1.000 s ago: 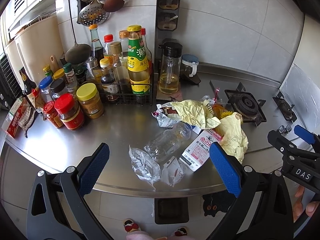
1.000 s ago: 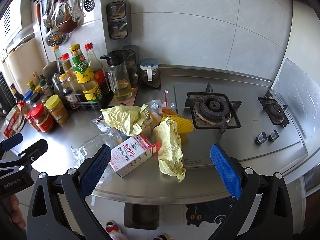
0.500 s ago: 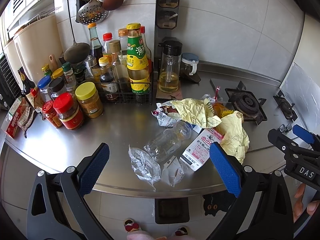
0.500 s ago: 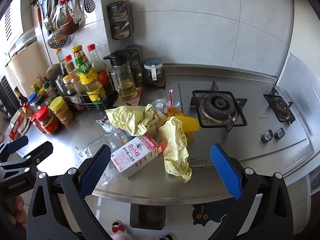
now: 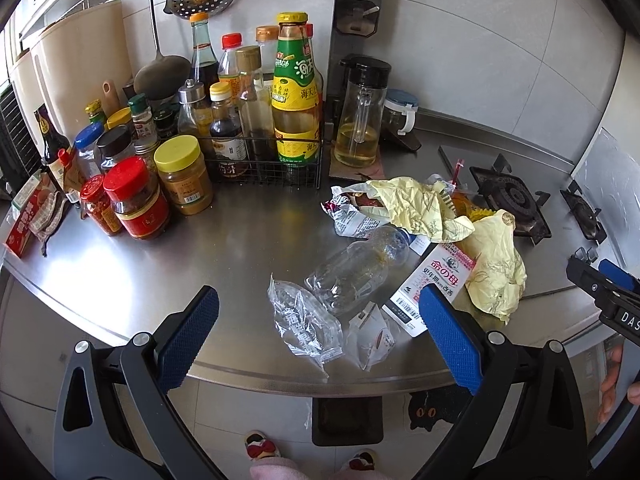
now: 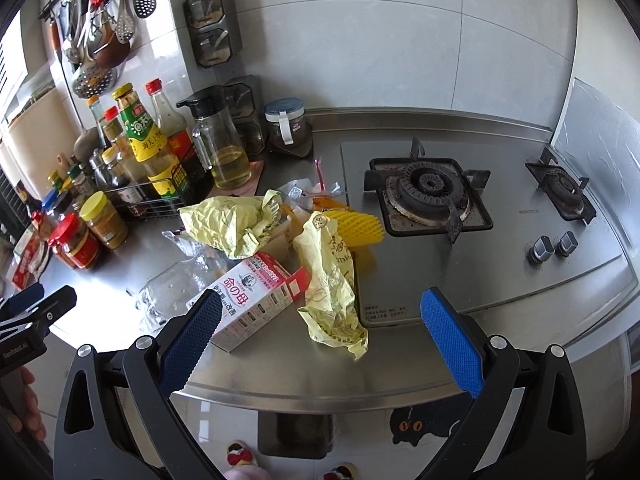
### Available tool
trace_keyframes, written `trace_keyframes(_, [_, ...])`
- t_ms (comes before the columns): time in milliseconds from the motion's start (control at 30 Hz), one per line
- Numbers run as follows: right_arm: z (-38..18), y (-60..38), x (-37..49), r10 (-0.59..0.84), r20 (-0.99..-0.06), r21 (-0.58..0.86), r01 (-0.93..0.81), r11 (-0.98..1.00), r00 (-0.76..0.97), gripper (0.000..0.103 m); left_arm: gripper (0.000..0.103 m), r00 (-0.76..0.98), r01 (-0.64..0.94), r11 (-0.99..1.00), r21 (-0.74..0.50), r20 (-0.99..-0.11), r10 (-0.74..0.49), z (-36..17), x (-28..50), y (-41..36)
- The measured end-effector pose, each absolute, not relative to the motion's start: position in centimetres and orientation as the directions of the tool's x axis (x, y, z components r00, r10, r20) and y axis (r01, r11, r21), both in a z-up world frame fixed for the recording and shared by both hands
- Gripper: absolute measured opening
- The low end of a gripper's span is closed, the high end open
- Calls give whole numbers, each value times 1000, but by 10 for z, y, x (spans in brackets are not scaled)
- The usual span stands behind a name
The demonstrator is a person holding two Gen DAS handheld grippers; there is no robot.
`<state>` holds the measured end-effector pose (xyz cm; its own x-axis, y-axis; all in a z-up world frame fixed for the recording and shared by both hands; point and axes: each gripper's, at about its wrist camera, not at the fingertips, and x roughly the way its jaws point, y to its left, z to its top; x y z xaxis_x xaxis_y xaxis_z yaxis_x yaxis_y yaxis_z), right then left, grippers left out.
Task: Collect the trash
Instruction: 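Grasp the clear plastic bag with the left tool while the right tool grasps the yellow paper bag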
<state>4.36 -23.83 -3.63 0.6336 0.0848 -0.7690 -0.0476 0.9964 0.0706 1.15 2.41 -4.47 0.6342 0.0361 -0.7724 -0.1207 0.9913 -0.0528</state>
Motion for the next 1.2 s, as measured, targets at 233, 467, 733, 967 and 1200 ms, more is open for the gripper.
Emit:
trace_keyframes(233, [-75, -243, 63, 103, -817, 79, -67, 995, 568, 79, 76, 556, -159, 985, -67, -830, 34, -89, 33, 45])
trace_keyframes(467, [-104, -245, 75, 128, -844, 107, -71, 992, 521, 76, 75, 471, -130, 990, -62, -882, 7, -131, 38, 44])
trace_keyframes(733, [-132, -246, 87, 119, -869, 107, -51, 993, 481, 70, 69, 416, -157, 984, -88, -909, -15, -163, 46, 54])
trace_keyframes(967, [-147, -242, 97, 100, -886, 80, -64, 995, 453, 56, 61, 390, -157, 982, -107, -920, -37, -177, 54, 56])
trace_keyframes(1200, [-159, -237, 98, 107, -894, 78, -85, 993, 435, 41, 58, 386, -137, 981, -134, -920, -72, -185, 60, 52])
